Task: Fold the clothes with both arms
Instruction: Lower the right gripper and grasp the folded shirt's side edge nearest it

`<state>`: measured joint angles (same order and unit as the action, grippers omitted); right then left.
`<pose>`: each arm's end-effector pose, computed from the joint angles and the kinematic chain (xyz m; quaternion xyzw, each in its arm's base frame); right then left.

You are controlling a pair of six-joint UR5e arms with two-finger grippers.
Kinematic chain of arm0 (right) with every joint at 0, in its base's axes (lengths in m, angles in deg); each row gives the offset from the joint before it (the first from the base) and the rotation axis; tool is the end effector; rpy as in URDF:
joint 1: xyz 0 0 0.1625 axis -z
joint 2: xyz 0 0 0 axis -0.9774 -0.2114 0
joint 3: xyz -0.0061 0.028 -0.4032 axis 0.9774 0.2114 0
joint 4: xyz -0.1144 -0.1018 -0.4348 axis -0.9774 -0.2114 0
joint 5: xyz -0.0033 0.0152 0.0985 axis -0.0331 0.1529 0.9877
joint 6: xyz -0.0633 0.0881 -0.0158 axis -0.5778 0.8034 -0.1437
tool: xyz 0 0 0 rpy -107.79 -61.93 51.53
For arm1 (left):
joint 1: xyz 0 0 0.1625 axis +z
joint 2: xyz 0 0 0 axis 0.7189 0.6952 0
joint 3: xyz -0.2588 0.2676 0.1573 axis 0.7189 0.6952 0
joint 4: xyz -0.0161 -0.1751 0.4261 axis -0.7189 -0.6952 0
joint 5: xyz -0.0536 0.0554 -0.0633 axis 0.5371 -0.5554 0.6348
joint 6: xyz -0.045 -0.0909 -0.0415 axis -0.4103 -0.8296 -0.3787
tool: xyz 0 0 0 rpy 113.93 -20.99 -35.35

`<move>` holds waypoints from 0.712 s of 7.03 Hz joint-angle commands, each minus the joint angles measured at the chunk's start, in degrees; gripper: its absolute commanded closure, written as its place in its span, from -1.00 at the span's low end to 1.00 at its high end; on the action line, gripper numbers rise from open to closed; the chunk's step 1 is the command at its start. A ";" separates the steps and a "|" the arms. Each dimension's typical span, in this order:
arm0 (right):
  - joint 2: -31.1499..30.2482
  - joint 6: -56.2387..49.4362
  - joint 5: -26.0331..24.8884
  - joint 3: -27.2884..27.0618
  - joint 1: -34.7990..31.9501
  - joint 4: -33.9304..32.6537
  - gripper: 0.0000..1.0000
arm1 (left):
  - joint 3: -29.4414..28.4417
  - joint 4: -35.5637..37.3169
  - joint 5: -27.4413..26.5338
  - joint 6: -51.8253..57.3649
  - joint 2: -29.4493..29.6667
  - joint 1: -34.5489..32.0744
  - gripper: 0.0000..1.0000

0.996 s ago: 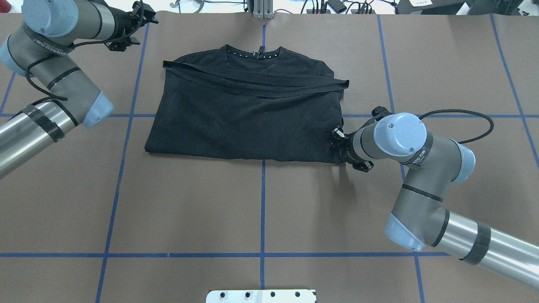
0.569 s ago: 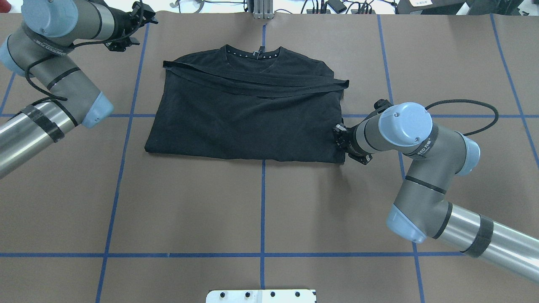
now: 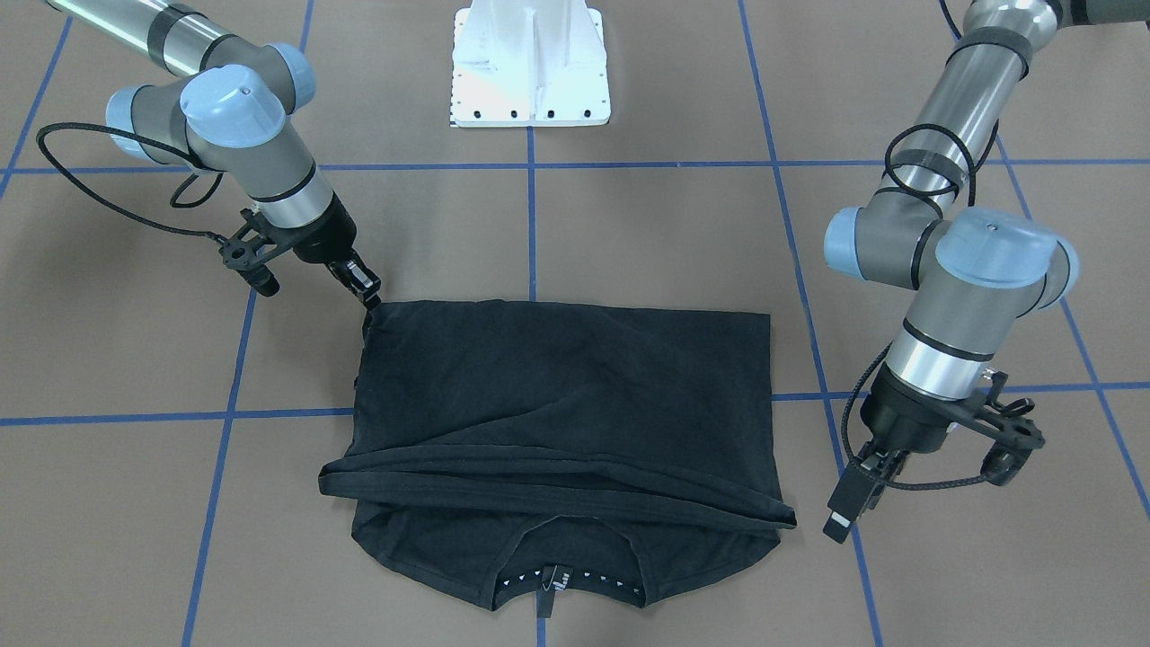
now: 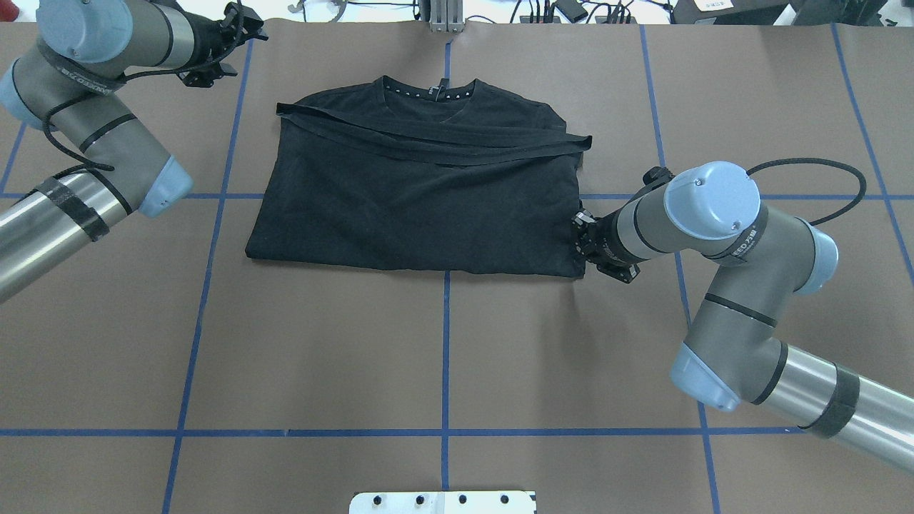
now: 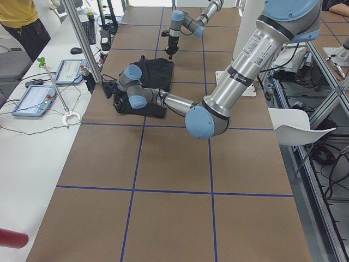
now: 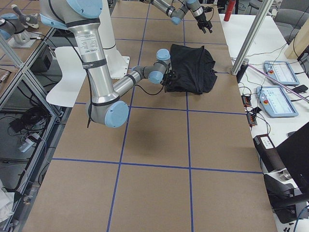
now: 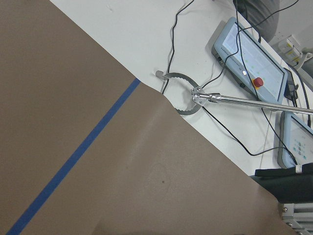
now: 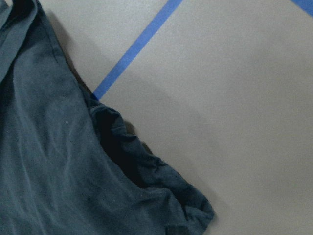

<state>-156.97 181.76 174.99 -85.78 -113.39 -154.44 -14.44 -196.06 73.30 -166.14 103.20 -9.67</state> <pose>-0.4804 -0.4657 0.3155 -0.1006 -0.4545 0.3843 0.7972 0.3644 -0.7265 0.3373 0.1381 0.5272 -0.3817 0.7465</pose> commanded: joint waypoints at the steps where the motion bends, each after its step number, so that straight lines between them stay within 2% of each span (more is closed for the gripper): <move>1: 0.11 0.04 -1.63 1.14 -0.71 0.04 -0.54 | -0.04 0.00 0.00 0.00 -0.08 0.00 -0.73; 2: 0.28 0.30 -2.95 2.28 -0.19 0.39 -0.95 | -0.04 0.00 0.00 0.00 -0.08 0.00 -0.73; 3: 0.72 0.74 -3.31 3.77 -0.01 3.09 -0.92 | -0.04 0.00 0.00 0.00 -0.08 0.00 -0.73; 5: 2.65 1.27 -3.22 5.98 0.60 3.74 -0.84 | -0.04 0.00 -0.09 -0.09 -0.07 0.00 -0.73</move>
<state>-155.30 182.63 171.82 -80.91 -113.25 -151.27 -14.47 -196.06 73.25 -166.20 103.15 -9.67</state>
